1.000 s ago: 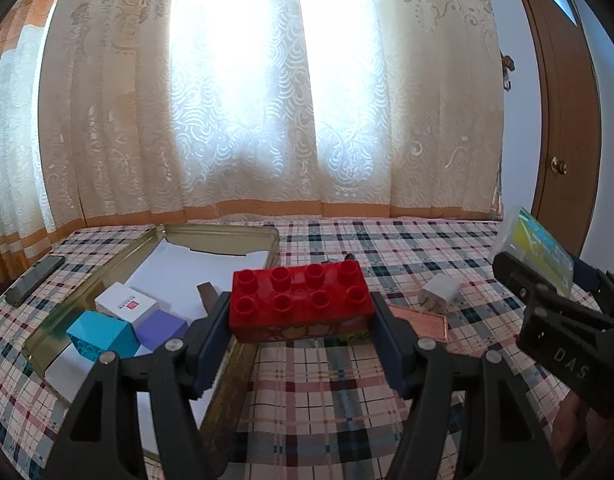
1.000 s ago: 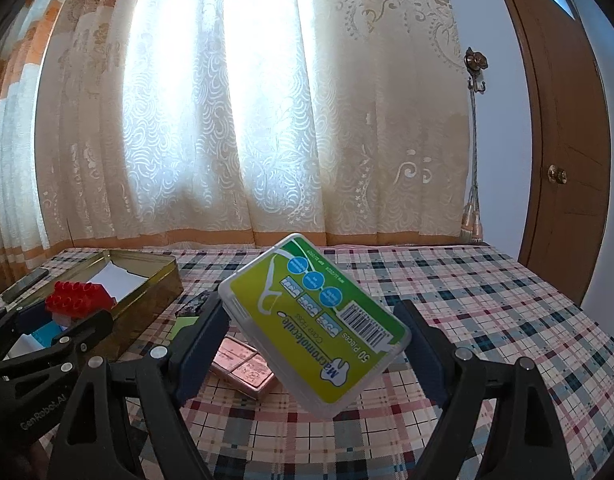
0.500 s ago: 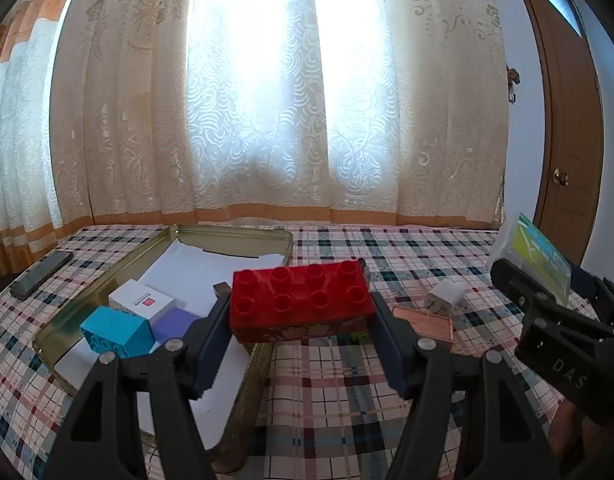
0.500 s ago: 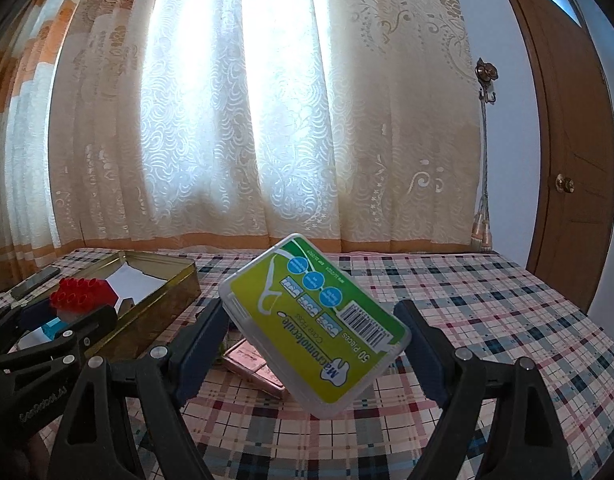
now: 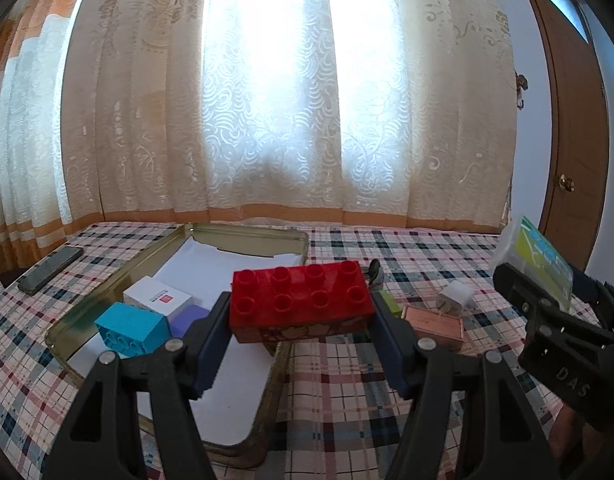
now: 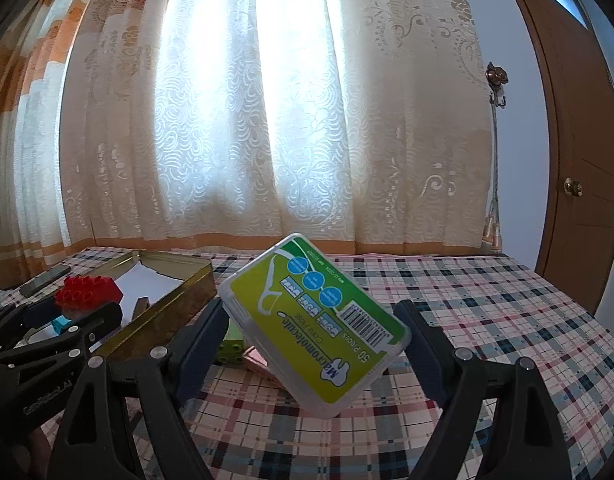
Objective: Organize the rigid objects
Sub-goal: 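Lift and carry the red Lego brick and clear plastic case toward the tray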
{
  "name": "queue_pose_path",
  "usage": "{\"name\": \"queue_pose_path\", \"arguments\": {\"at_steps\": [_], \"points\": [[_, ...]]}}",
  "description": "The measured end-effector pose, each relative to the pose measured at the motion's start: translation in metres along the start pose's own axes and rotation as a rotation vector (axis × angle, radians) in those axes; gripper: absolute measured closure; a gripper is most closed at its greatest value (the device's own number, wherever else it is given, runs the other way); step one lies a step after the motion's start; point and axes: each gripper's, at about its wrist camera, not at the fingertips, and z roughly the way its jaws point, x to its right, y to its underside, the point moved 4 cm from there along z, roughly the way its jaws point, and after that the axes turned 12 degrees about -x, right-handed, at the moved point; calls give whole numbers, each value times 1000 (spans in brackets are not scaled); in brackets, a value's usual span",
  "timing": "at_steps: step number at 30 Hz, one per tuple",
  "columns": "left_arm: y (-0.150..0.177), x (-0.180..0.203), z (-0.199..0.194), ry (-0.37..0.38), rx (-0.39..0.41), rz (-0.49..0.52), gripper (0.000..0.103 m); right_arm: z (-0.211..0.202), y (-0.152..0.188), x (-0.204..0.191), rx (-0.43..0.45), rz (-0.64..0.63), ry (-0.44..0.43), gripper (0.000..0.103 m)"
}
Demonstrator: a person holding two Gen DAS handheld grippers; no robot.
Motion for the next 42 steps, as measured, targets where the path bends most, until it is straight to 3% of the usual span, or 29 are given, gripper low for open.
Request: {"name": "queue_pose_path", "arguments": {"at_steps": [42], "points": [[10,-54,-14,-70,-11,-82,37,-6,6,-58,5,-77,-109,17]]}}
